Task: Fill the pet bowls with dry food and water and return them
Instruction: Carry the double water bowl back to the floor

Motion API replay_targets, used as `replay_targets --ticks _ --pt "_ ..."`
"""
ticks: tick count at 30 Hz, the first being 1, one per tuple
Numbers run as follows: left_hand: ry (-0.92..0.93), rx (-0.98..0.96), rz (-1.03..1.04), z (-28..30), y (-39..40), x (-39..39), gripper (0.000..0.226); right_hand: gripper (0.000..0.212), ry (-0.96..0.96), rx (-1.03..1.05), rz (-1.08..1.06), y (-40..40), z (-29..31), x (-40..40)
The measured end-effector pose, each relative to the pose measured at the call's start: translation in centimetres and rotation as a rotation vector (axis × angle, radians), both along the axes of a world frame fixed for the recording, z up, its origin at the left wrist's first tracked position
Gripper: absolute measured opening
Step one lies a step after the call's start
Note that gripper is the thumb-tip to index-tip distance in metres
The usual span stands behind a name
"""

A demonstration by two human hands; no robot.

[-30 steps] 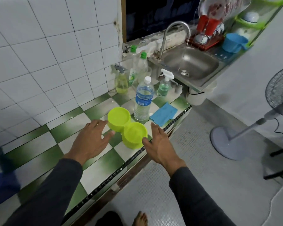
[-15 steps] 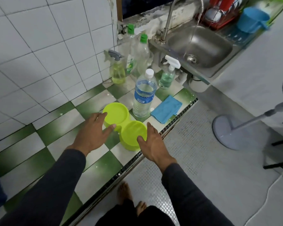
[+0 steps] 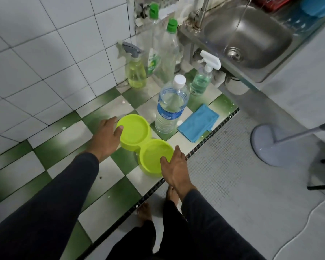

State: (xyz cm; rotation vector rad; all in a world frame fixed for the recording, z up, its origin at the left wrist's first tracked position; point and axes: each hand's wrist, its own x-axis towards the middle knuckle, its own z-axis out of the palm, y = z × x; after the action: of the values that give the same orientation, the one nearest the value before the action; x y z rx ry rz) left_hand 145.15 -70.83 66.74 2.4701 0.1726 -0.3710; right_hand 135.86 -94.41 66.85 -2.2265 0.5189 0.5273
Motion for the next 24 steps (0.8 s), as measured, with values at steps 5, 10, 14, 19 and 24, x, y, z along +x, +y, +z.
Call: replay_targets --ticks 5,10,14,19,24 --pt "0.052 0.011 0.017 -2.3 0.2 2.6 0.046 0.064 0.076 0.031 -0.065 -0.2 -1.6 0.6" --pt "0.062 0.015 0.025 -3.9 0.3 3.9 0.043 0.049 0.103 0.015 -0.098 -0.2 -3.2 0.2" --pt "0.087 -0.007 0.042 -4.4 0.2 4.5 0.042 0.046 0.107 -0.038 -0.099 -0.1 -4.1 -0.3" --pt "0.073 -0.034 0.038 -4.6 -0.1 5.0 0.040 0.048 0.108 0.027 -0.162 0.1 -4.5 -0.7" --pt "0.057 -0.024 0.032 -4.7 -0.3 5.3 0.038 0.042 0.133 -0.020 -0.155 0.2 -4.6 -0.5"
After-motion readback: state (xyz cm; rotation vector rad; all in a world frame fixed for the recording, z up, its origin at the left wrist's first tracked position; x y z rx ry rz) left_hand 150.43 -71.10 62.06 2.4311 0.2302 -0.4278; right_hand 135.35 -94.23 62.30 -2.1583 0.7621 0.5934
